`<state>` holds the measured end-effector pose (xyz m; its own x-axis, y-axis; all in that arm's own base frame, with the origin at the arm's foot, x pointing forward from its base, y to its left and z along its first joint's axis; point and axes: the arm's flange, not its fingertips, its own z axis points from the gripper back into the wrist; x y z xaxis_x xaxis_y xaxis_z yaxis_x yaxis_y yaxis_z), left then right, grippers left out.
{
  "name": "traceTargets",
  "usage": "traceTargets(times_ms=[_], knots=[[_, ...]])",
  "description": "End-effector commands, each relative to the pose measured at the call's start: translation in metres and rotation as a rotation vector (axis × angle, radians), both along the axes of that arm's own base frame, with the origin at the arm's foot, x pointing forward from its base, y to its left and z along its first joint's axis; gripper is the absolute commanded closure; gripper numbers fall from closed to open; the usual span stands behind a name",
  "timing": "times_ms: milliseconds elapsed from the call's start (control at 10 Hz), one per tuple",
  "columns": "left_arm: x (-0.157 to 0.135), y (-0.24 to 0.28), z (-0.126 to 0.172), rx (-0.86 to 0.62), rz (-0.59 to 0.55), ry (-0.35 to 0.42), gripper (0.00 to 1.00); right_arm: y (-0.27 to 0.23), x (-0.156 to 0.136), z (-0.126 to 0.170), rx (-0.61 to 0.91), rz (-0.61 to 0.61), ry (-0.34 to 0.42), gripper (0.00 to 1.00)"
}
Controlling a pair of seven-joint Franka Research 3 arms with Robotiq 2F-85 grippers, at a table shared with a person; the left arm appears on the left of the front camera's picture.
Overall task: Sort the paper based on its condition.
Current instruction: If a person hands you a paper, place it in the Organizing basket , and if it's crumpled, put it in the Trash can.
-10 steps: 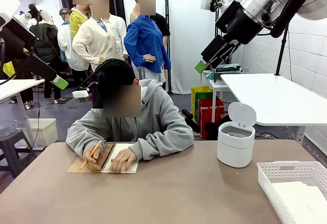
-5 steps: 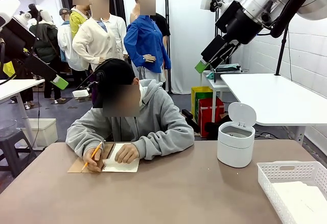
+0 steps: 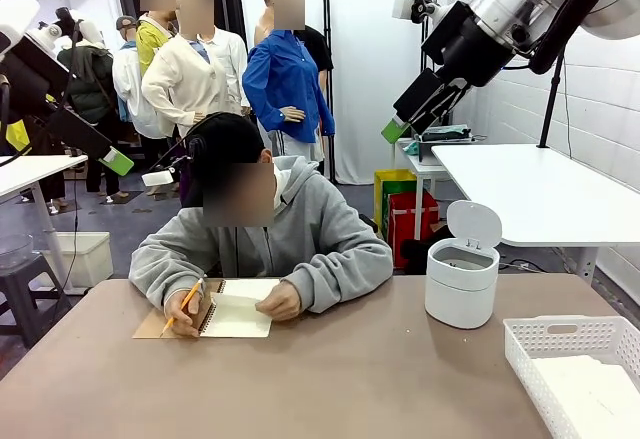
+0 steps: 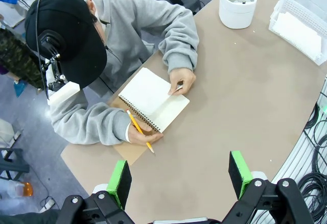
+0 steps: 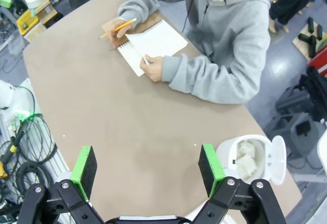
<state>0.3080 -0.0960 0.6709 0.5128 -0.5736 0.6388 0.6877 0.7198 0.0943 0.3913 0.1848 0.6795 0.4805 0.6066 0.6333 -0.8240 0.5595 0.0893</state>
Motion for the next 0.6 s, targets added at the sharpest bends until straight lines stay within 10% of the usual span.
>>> traceTargets(times_ms=[0, 500], knots=[[0.0001, 0.0011, 0.0002, -0.006, -0.003, 0.001, 0.0, 0.0005, -0.0014, -0.001, 0.007, 0.001, 0.004, 0.0], [0.0001, 0.0011, 0.0002, -0.006, -0.003, 0.001, 0.0, 0.0005, -0.0014, -0.001, 0.007, 0.001, 0.004, 0.0]])
